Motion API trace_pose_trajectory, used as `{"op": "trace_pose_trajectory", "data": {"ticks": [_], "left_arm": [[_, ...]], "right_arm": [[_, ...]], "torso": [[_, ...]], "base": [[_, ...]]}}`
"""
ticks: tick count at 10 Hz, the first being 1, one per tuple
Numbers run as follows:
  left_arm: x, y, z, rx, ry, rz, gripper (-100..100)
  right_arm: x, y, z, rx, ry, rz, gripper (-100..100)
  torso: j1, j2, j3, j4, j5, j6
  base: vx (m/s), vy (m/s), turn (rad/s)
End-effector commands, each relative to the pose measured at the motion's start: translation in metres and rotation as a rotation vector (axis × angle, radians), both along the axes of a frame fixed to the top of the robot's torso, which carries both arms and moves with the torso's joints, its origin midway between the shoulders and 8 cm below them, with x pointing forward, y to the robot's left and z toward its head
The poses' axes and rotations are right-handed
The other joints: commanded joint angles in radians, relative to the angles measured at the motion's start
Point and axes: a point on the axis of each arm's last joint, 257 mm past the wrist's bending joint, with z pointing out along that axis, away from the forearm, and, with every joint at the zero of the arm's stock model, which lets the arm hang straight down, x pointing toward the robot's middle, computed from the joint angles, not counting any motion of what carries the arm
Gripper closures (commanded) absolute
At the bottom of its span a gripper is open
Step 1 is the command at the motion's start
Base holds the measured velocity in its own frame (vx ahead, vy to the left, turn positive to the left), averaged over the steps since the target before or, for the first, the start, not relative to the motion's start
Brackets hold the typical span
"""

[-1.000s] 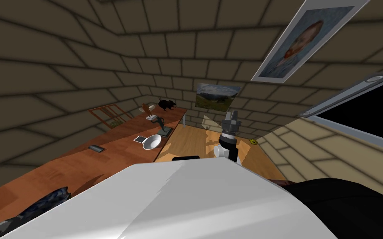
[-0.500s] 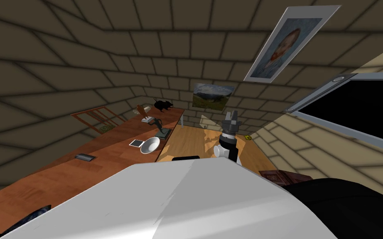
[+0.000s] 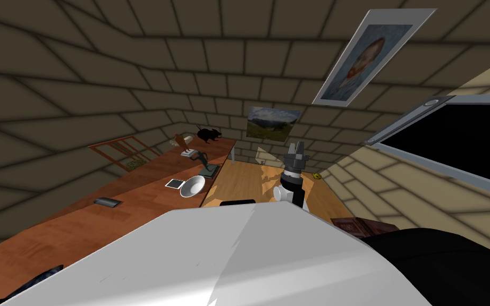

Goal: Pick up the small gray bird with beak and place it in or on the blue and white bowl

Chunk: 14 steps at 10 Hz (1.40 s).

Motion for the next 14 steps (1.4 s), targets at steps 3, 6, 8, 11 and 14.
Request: {"op": "trace_pose_trajectory", "data": {"ticks": [3,6,8,11,14], "left_arm": [[0.000,0.000,0.000,0.000,0.000,0.000,0],[0.003,0.010,0.035,-0.003,-0.009,0.012,-100],[0.005,0.014,0.050,-0.005,-0.013,0.016,-100],[0.002,0.013,0.043,-0.004,-0.012,0.015,0],[0.001,0.013,0.043,-0.004,-0.012,0.015,0]], "right_arm": [[0.000,0.000,0.000,0.000,0.000,0.000,0],[0.000,0.000,0.000,0.000,0.000,0.000,0],[0.000,0.000,0.000,0.000,0.000,0.000,0],[0.000,0.000,0.000,0.000,0.000,0.000,0],[0.000,0.000,0.000,0.000,0.000,0.000,0]], "torso": [[0.000,0.000,0.000,0.000,0.000,0.000],[-0.002,0.003,0.002,0.001,-0.001,0.000],[-0.002,0.003,0.002,0.001,-0.001,0.000],[0.000,0.001,0.000,0.000,0.000,0.000],[0.000,0.000,0.000,0.000,0.000,0.000]], "base": [[0.000,0.000,0.000],[-0.047,-0.029,-0.036],[-0.034,-0.025,-0.020],[-0.005,-0.004,-0.003],[0.000,0.000,0.000]]}}
